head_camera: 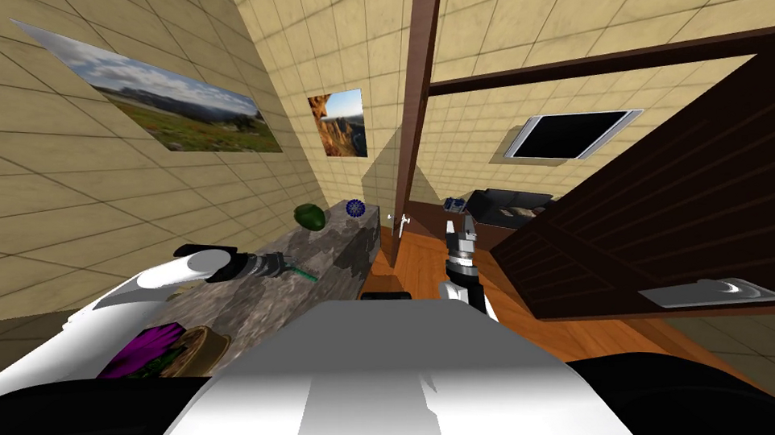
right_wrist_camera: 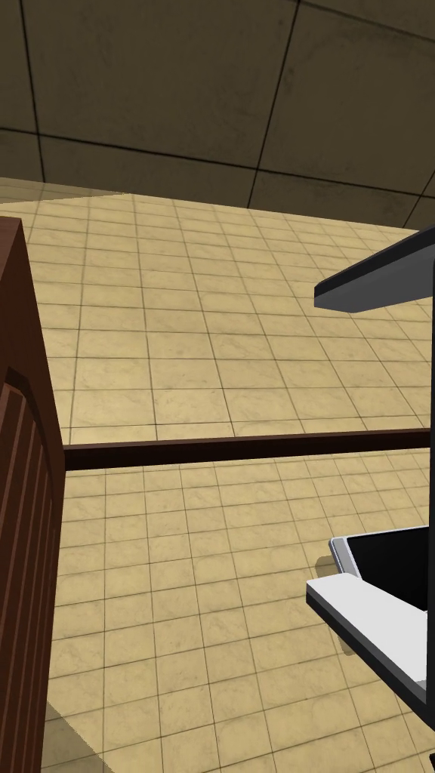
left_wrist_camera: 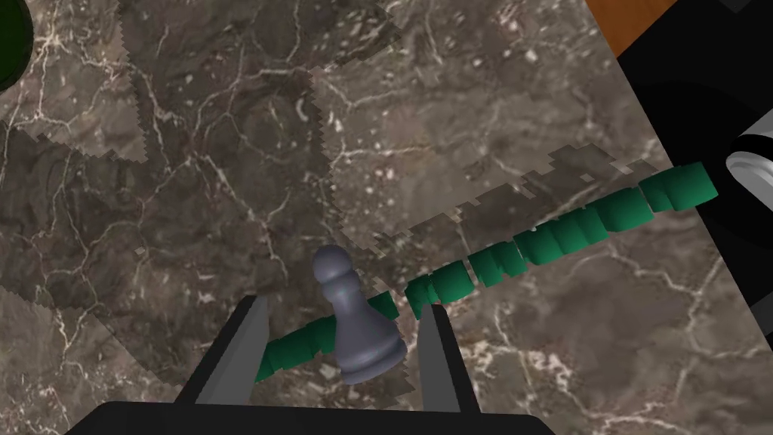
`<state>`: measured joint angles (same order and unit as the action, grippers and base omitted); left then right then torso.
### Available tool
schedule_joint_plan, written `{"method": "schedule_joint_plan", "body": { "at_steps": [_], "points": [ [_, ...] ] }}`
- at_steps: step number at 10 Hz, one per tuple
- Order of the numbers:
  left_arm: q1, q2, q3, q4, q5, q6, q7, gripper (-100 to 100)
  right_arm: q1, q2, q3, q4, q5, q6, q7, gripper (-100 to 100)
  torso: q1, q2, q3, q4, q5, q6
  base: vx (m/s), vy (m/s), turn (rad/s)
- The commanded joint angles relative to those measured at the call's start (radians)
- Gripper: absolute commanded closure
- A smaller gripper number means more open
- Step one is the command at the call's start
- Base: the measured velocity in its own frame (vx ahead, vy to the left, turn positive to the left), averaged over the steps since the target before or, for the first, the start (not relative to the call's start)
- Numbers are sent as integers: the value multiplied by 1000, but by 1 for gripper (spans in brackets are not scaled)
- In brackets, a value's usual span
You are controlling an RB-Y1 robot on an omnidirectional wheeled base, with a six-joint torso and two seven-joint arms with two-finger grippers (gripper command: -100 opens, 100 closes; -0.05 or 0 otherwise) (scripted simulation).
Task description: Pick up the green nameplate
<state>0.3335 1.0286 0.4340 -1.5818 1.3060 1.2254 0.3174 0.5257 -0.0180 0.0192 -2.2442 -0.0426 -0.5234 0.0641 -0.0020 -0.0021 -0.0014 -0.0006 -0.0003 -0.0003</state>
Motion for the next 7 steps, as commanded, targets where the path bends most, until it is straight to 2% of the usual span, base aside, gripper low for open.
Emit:
{"method": "schedule_joint_plan", "body": {
  "at_steps": [1,4,5,6,7],
  "points": [
    [0,0,0,0,0,0,0,100,0,0,0,0,0,0,0,0,0,0,0,0,0,0,0,0,0],
    [-1,0,1,0,0,-1,1,100,0,0,0,0,0,0,0,0,1,0,0,-1,1,0,0,0,0],
    [-1,0,1,0,0,-1,1,0,0,0,0,0,0,0,0,0,1,0,0,-1,1,0,0,0,0],
    [1,5,-13,-36,-22,-1,48,100,0,0,0,0,0,0,0,0,1,0,0,-1,1,0,-42,55,-144],
    [2,10,-29,-65,-46,-1,70,100,0,0,0,0,0,0,0,0,4,1,0,0,1,2,-127,140,-253]
  ]
}}
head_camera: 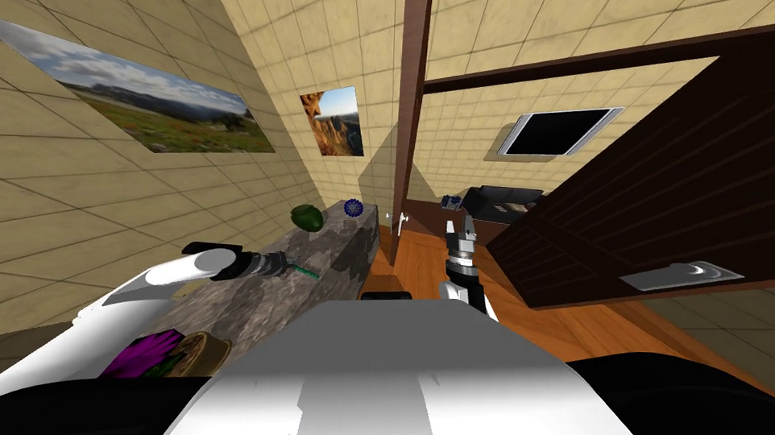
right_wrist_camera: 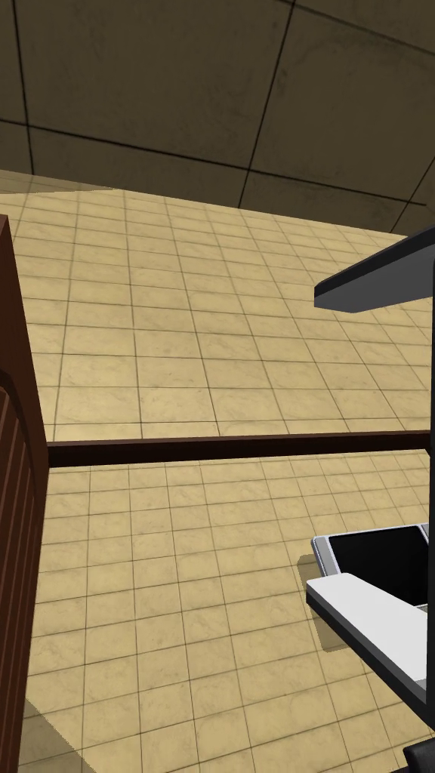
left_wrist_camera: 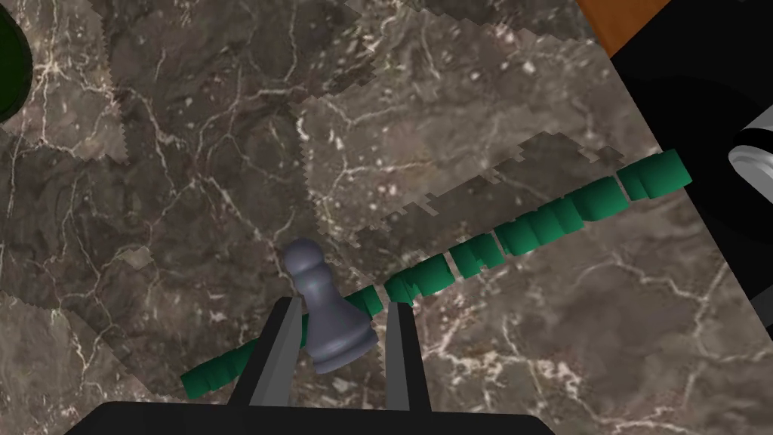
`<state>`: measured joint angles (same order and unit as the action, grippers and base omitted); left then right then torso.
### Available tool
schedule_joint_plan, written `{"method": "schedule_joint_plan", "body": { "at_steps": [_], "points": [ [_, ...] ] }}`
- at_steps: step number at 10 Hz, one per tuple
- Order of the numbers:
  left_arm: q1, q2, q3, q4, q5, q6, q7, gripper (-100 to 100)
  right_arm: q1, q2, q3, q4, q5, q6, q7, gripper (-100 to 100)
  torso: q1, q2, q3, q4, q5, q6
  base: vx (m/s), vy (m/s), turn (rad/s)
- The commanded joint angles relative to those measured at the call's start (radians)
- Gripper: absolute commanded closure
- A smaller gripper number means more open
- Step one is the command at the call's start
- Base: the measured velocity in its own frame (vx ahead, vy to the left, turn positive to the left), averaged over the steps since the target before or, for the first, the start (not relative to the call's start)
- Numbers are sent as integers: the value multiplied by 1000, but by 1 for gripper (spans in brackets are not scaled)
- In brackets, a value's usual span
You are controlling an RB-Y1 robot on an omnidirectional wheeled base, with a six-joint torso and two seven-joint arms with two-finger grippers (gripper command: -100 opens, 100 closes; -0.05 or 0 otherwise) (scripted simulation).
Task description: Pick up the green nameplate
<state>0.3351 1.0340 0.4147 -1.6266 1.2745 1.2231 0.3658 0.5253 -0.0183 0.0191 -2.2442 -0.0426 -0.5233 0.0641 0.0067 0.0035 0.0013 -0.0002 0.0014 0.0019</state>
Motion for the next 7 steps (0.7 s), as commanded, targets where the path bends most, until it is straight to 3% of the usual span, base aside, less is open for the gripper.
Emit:
{"method": "schedule_joint_plan", "body": {
  "at_steps": [1,7],
  "points": [
    [0,4,-9,-33,-15,1,50,100,0,0,0,0,0,0,0,0,0,0,0,0,0,0,-105,124,-73],
    [3,14,-39,-118,-64,0,196,100,0,0,0,0,0,0,0,0,-5,-4,-2,0,-1,-1,-39,50,-53]
  ]
}}
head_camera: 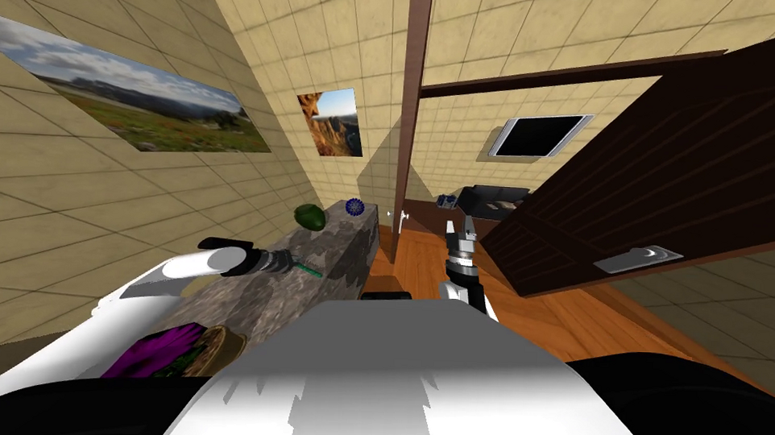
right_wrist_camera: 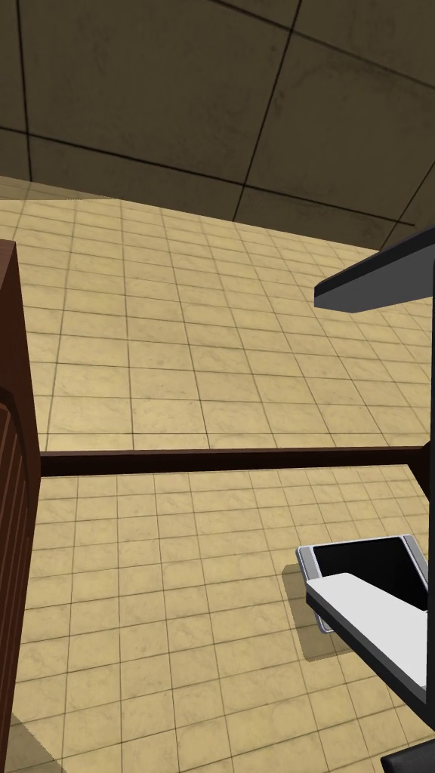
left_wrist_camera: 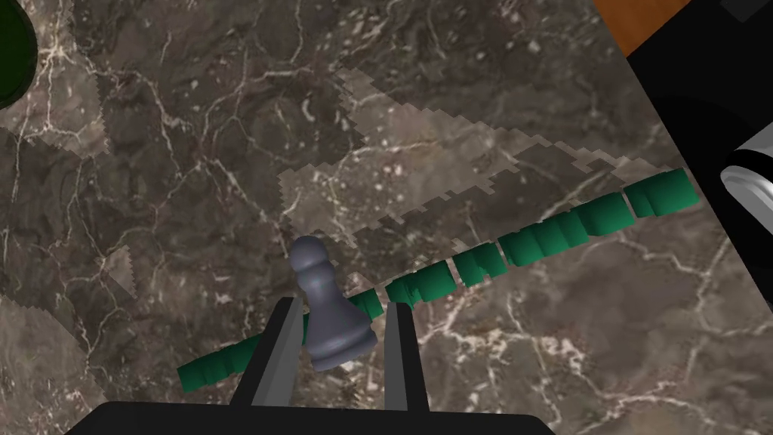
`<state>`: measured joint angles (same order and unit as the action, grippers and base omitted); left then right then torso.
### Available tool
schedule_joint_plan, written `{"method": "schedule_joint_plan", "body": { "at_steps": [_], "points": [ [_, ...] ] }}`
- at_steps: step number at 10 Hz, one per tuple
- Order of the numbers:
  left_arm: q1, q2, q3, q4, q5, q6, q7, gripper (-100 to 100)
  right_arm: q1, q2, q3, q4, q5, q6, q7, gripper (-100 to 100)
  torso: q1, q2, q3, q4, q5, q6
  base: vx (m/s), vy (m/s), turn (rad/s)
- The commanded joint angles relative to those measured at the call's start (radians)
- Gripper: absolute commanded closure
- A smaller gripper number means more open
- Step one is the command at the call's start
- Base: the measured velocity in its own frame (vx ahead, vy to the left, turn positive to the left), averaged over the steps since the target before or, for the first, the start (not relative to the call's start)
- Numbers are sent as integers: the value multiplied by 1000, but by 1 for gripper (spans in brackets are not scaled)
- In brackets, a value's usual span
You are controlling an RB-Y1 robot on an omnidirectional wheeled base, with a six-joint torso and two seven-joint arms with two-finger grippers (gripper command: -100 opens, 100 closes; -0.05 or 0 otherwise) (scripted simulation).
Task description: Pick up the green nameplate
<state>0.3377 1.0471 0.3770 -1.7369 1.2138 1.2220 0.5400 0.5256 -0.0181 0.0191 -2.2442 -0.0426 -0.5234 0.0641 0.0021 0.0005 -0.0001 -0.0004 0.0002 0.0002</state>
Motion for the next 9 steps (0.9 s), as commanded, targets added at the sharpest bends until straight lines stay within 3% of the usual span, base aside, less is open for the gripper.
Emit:
{"method": "schedule_joint_plan", "body": {
  "at_steps": [1,4,6,9],
  "points": [
    [0,1,-2,-8,-4,1,31,100,0,0,0,0,0,0,0,0,0,0,0,0,0,0,-27,28,-1],
    [3,12,-32,-92,-53,-1,128,100,0,0,0,0,0,0,0,0,0,1,1,0,0,-1,-60,65,-100],
    [3,12,-32,-92,-53,-1,169,100,0,0,0,0,0,0,0,0,1,2,1,1,0,-1,-49,53,-34],
    [5,22,-62,-176,-103,-2,262,100,0,0,0,0,0,0,0,0,0,1,1,1,0,-1,-54,56,-97]
  ]
}}
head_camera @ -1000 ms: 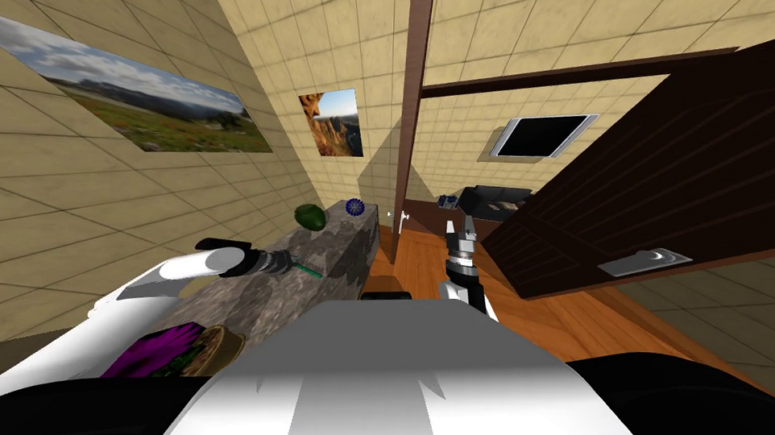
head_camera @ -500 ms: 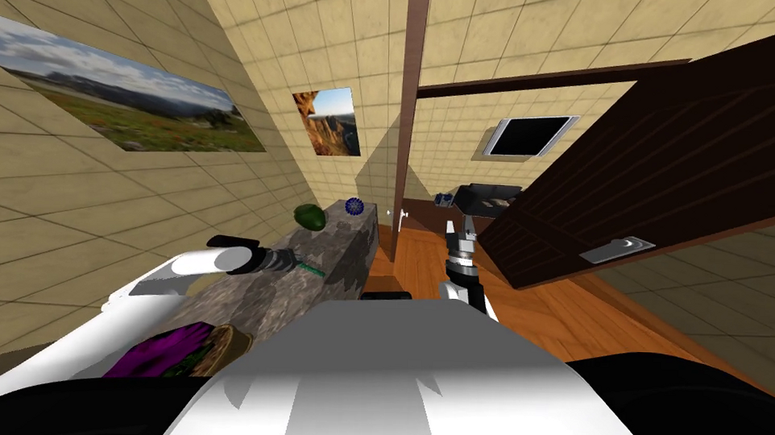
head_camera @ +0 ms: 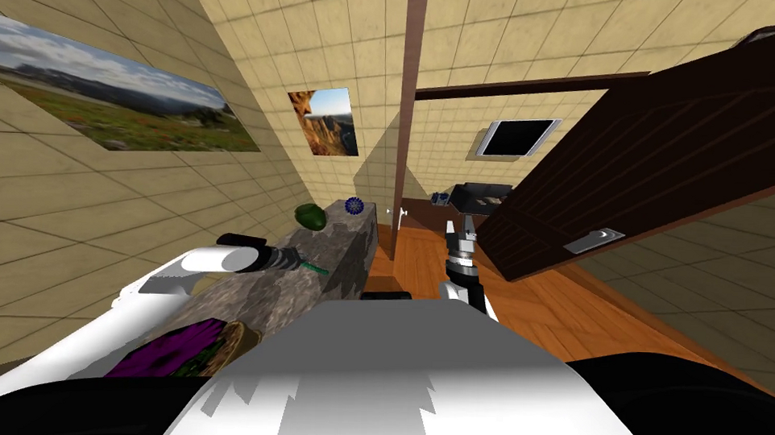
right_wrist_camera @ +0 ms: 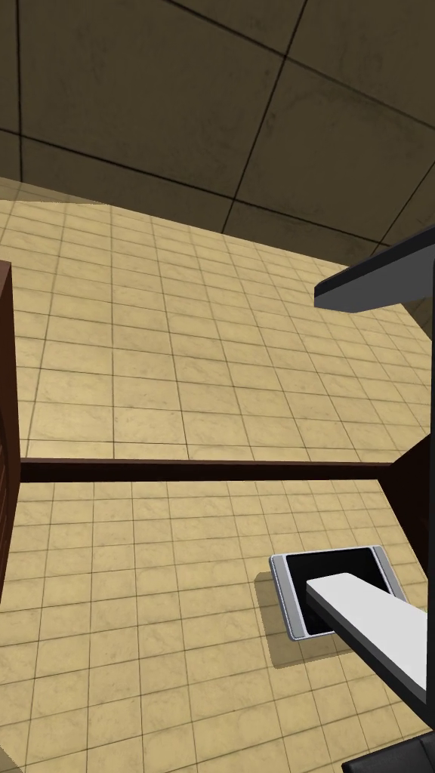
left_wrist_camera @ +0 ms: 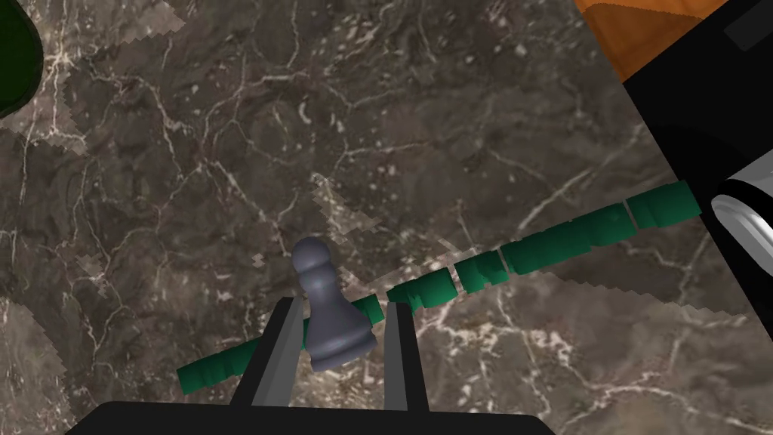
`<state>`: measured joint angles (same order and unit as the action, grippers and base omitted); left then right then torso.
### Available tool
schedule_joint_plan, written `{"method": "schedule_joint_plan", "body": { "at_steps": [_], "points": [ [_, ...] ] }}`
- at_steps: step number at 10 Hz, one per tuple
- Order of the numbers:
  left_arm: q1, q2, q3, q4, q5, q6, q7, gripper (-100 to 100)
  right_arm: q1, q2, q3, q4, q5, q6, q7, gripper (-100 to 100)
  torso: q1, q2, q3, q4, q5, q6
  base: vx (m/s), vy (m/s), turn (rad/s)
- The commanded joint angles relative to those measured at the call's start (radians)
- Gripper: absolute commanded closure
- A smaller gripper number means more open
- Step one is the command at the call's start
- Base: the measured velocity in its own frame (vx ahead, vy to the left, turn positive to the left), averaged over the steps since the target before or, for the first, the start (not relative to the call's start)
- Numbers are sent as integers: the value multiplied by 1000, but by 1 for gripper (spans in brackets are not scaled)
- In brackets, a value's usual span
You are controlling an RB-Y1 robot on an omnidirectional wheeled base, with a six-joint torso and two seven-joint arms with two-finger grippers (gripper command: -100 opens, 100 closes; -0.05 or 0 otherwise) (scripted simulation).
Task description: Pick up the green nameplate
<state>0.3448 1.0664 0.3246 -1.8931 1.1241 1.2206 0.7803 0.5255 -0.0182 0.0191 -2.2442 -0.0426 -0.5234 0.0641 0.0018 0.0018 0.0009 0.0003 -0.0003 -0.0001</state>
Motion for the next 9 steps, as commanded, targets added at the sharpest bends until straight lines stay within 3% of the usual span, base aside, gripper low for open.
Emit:
{"method": "schedule_joint_plan", "body": {
  "at_steps": [1,6,7,8,9],
  "points": [
    [-2,3,-9,-20,-13,0,50,100,0,0,0,0,0,0,0,0,0,0,0,0,0,0,-62,63,-72],
    [0,13,-39,-104,-63,-2,189,100,0,0,0,0,0,0,0,0,2,1,1,0,0,0,-57,64,-76],
    [0,13,-39,-104,-63,-2,203,100,0,0,0,0,0,0,0,0,1,1,1,0,0,-1,-36,18,12],
    [-1,13,-39,-103,-61,-1,190,100,0,0,0,0,0,0,0,0,-1,0,0,0,0,-2,-11,3,10],
    [0,13,-39,-103,-61,-1,194,0,0,0,0,0,0,0,0,0,-3,-2,-1,0,-1,-1,0,0,0]
  ]
}}
